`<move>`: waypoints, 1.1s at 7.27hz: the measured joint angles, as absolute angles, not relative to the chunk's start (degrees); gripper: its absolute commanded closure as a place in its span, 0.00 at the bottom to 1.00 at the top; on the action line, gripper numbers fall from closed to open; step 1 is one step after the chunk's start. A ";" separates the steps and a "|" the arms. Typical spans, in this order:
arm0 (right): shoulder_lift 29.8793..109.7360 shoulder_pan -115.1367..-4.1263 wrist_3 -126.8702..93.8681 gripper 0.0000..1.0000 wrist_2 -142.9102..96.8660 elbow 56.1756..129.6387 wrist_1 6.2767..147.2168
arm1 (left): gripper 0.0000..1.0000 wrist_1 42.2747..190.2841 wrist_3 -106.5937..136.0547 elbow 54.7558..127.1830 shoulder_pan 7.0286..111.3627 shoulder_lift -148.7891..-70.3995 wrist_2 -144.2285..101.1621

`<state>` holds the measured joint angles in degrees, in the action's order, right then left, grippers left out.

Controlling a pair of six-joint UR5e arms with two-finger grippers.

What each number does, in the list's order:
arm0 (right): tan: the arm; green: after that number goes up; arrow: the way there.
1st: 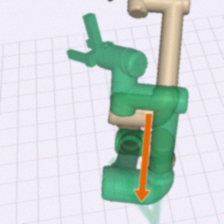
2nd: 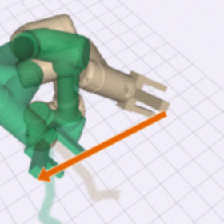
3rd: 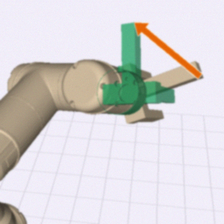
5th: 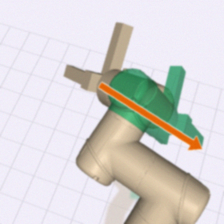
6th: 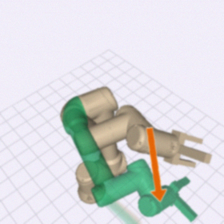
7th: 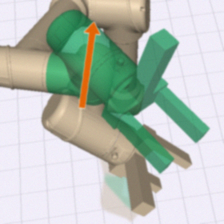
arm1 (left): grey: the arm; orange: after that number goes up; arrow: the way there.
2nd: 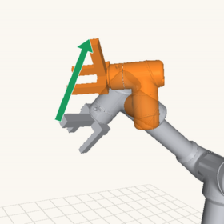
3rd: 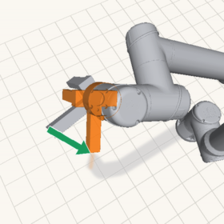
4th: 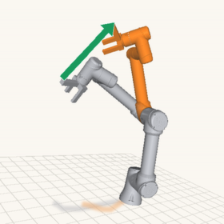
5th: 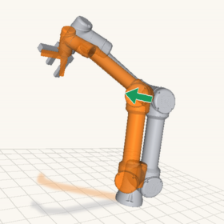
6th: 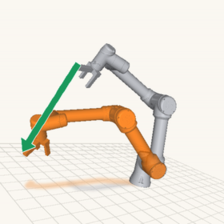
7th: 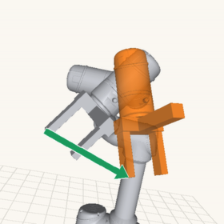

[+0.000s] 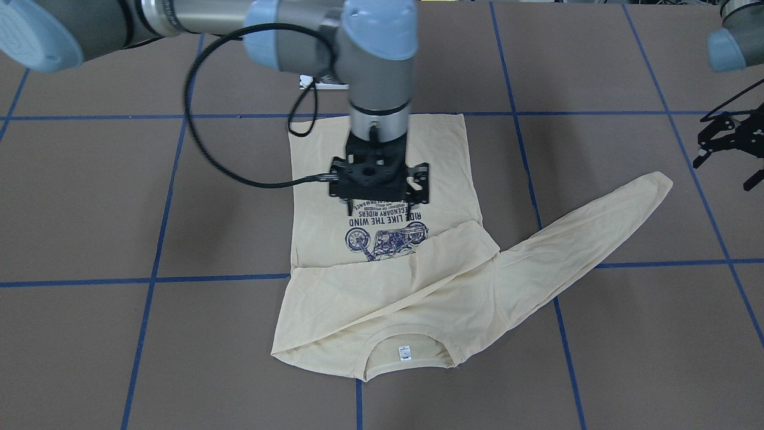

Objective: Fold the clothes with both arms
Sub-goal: 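Open the right gripper and withdraw it from the shirt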

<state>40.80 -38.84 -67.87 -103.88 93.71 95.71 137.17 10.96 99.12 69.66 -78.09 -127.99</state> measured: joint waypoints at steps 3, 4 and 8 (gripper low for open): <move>61.71 -46.79 -50.38 0.00 -111.19 109.30 93.61 | 0.01 142.95 14.22 96.88 64.06 -74.61 -120.10; 67.60 -49.97 -46.39 0.00 -114.87 111.13 89.92 | 0.01 143.23 14.27 95.47 63.05 -75.00 -118.38; 81.88 -59.14 -35.58 0.00 -123.20 112.98 81.95 | 0.17 148.17 16.40 85.74 61.37 -77.82 -118.38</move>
